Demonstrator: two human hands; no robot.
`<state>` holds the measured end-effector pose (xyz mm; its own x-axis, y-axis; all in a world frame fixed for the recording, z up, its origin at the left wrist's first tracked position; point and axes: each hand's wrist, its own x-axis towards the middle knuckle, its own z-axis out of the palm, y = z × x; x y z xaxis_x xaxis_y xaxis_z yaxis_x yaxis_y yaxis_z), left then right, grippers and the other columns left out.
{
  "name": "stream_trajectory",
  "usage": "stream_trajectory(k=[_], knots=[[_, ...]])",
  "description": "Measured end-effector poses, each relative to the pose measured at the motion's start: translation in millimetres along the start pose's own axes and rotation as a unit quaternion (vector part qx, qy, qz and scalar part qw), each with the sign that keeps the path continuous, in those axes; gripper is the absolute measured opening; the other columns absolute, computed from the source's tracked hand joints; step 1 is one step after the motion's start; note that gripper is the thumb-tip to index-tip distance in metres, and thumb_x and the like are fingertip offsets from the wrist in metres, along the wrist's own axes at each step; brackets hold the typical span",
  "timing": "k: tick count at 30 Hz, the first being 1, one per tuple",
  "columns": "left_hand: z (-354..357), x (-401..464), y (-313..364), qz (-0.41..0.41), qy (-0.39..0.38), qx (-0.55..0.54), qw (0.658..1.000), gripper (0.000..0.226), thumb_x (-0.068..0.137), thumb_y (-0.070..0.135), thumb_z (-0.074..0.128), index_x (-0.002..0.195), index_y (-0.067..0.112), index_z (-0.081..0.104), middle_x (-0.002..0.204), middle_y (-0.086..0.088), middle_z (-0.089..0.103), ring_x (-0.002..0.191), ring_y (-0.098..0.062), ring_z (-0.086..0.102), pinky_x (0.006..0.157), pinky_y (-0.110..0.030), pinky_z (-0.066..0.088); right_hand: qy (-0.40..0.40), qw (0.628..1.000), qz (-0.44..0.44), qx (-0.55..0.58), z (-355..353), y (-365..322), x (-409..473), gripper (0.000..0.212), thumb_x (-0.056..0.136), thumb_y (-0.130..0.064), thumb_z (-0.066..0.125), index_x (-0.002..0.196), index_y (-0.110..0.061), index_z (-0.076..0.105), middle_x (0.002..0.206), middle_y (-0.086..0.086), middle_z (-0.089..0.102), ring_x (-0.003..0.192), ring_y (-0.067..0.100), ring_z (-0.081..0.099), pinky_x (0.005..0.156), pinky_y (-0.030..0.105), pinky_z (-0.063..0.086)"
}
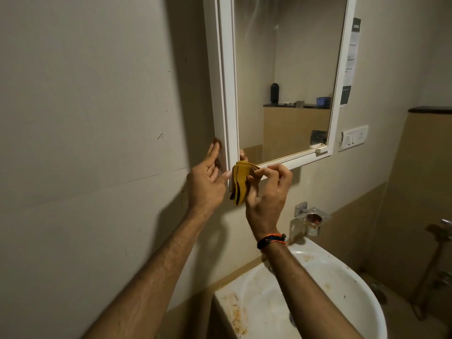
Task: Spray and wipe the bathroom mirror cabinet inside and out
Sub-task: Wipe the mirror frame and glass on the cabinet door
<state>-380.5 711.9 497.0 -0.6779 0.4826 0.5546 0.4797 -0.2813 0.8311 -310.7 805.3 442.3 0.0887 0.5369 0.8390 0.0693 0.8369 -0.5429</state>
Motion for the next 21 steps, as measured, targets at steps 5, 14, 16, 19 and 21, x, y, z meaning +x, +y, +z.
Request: stream_trajectory(k=[5, 14, 16, 19, 21], knots=[[2, 0, -1, 0.0, 0.004, 0.001, 1.0, 0.076, 0.082, -0.011, 0.067, 0.146, 0.018, 0.039, 0.155, 0.004, 0.034, 0.136, -0.017, 0.041, 0.106, -0.025, 0.041, -0.044, 0.998, -0.006, -0.054, 3, -11, -14, 0.026, 0.082, -0.013, 0.07, 0.107, -0.013, 0.067, 0.115, 0.006, 0.059, 0.103, 0.02, 0.05, 0.081, 0.041, 0.052], [2, -1, -3, 0.004, 0.003, -0.019, 1.0, 0.075, 0.082, -0.013, 0.065, 0.146, 0.016, 0.039, 0.154, 0.003, 0.035, 0.138, -0.018, 0.039, 0.11, -0.036, 0.041, -0.183, 0.983, 0.012, -0.012, 18, -23, -45, 0.079, 0.078, -0.008, 0.066, 0.145, -0.002, 0.024, 0.162, 0.02, -0.006, 0.151, 0.031, 0.001, 0.119, 0.046, 0.024], [2, -1, -5, 0.007, 0.005, -0.014, 1.0, 0.075, 0.082, -0.013, 0.066, 0.146, 0.016, 0.039, 0.154, 0.003, 0.035, 0.138, -0.018, 0.039, 0.109, -0.035, 0.041, -0.18, 0.983, 0.043, -0.018, 25, -25, -43, 0.094, 0.079, -0.001, 0.068, 0.15, -0.001, 0.006, 0.162, 0.019, -0.006, 0.151, 0.029, -0.006, 0.12, 0.048, 0.022], [4, -1, -7, 0.011, 0.011, -0.008, 1.0, 0.075, 0.083, -0.012, 0.066, 0.146, 0.017, 0.038, 0.154, 0.004, 0.036, 0.138, -0.016, 0.04, 0.109, -0.034, 0.041, -0.173, 0.982, 0.067, -0.028, 33, -28, -43, 0.11, 0.085, -0.004, 0.071, 0.152, -0.009, -0.016, 0.163, 0.013, -0.009, 0.151, 0.023, -0.011, 0.121, 0.045, 0.02], [5, -2, -9, 0.015, 0.013, -0.01, 1.0, 0.074, 0.084, -0.012, 0.064, 0.146, 0.017, 0.038, 0.153, 0.004, 0.036, 0.138, -0.015, 0.039, 0.11, -0.035, 0.041, -0.17, 0.983, 0.052, -0.055, 38, -29, -44, 0.102, 0.091, -0.01, 0.065, 0.15, -0.008, -0.018, 0.161, 0.013, -0.015, 0.15, 0.026, -0.015, 0.122, 0.045, 0.018]])
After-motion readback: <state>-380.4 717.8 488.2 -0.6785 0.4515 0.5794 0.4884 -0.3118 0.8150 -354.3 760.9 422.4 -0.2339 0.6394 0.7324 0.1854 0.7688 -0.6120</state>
